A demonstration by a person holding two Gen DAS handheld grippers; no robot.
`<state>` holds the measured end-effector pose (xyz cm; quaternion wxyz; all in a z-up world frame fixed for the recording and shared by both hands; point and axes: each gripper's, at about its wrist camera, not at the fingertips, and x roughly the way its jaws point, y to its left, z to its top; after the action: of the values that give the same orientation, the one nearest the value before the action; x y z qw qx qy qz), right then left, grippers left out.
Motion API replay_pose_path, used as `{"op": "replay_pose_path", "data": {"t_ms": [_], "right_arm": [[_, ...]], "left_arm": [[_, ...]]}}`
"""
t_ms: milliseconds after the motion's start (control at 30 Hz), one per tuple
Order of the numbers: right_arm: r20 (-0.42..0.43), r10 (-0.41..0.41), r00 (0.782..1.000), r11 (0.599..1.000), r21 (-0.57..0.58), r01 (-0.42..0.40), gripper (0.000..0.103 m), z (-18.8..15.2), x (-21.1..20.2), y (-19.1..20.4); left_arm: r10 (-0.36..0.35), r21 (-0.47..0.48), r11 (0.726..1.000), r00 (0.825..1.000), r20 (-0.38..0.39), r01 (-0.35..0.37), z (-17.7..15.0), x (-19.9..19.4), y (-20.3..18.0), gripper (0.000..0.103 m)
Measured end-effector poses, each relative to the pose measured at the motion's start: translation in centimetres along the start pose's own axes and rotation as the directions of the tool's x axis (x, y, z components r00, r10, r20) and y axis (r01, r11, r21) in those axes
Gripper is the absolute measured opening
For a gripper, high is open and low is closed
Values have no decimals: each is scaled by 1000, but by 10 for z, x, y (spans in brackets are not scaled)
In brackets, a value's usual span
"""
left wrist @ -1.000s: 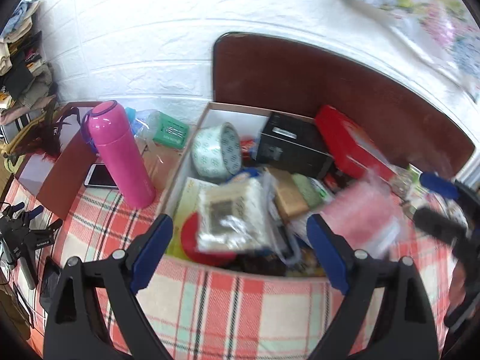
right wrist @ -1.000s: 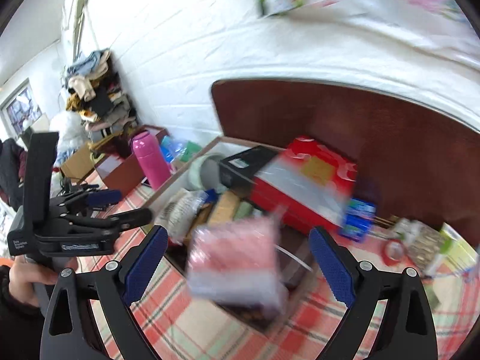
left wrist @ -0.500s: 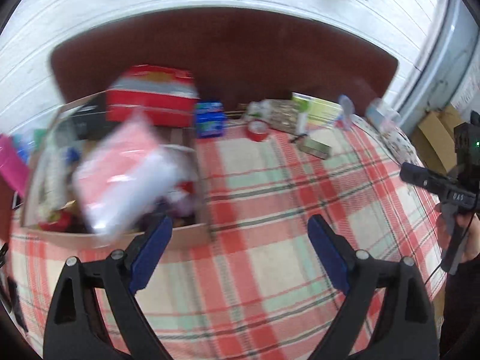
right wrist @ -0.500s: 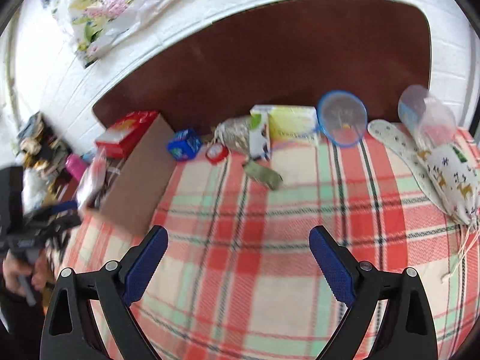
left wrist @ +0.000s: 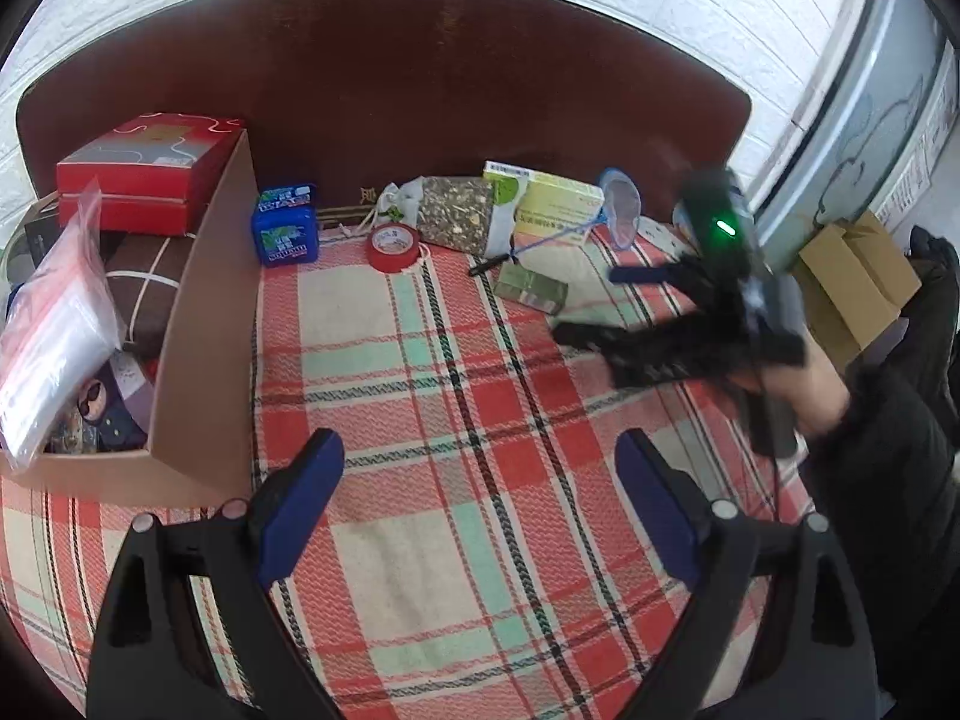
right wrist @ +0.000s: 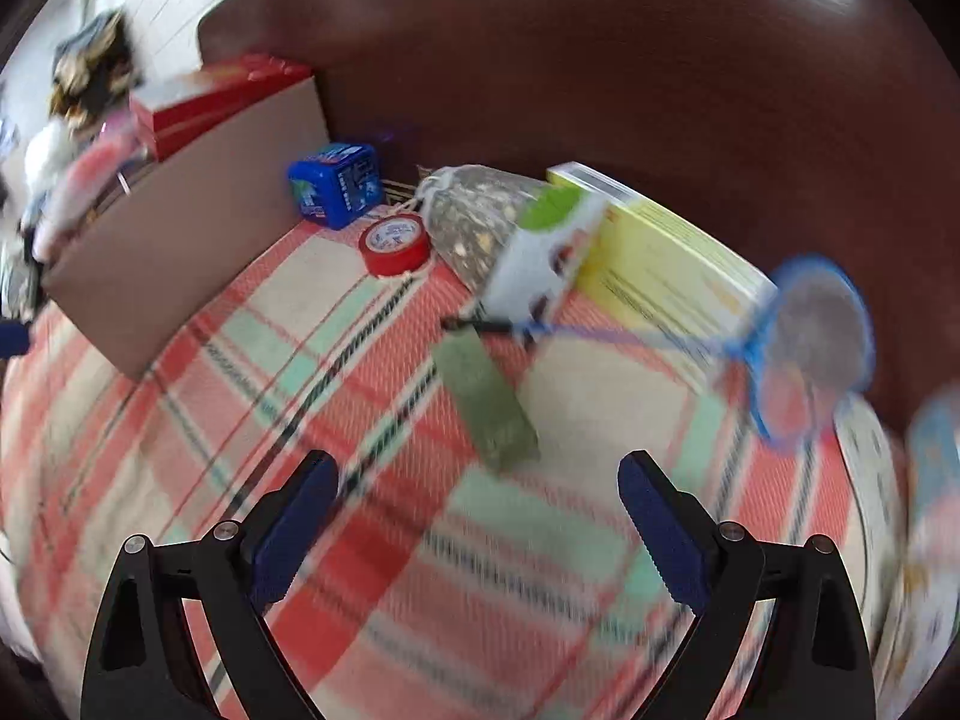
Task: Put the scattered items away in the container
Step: 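Move the right gripper to the small green box and grasp it, then grasp the blue fly swatter handle with the left gripper while the right gripper holds the green box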
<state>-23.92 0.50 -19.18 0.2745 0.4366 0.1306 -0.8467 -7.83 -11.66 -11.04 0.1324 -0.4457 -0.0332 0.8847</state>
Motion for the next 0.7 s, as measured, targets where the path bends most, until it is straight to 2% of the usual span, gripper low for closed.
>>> {"op": "replay_pose_path", "data": {"t_ms": [133, 200, 233, 267, 467, 600, 700], "right_arm": [[-19, -10, 1000, 1000, -25, 10, 96, 15, 32, 1], [-30, 0, 1000, 1000, -16, -1, 71, 16, 41, 1], [-28, -32, 999, 999, -20, 32, 43, 16, 41, 3], [-14, -87, 996, 996, -27, 87, 24, 15, 40, 5], [-13, -43, 999, 998, 54, 44, 24, 1, 24, -5], [22, 13, 1000, 991, 130, -16, 24, -13, 3, -17], [52, 19, 998, 984, 175, -28, 24, -28, -16, -22]], "left_arm": [[29, 5, 1000, 999, -26, -29, -5, 6, 6, 92], [33, -9, 999, 999, -29, -33, -6, 7, 12, 92], [36, -15, 999, 999, -26, -36, -6, 8, 15, 92], [33, -22, 999, 999, -24, -34, -5, 10, 17, 92], [17, -7, 1000, 1000, 9, -17, 10, 25, 12, 92], [-4, 32, 999, 999, 38, 2, 26, 36, 0, 92], [-22, 64, 998, 998, 56, 18, 40, 46, -9, 92]]}}
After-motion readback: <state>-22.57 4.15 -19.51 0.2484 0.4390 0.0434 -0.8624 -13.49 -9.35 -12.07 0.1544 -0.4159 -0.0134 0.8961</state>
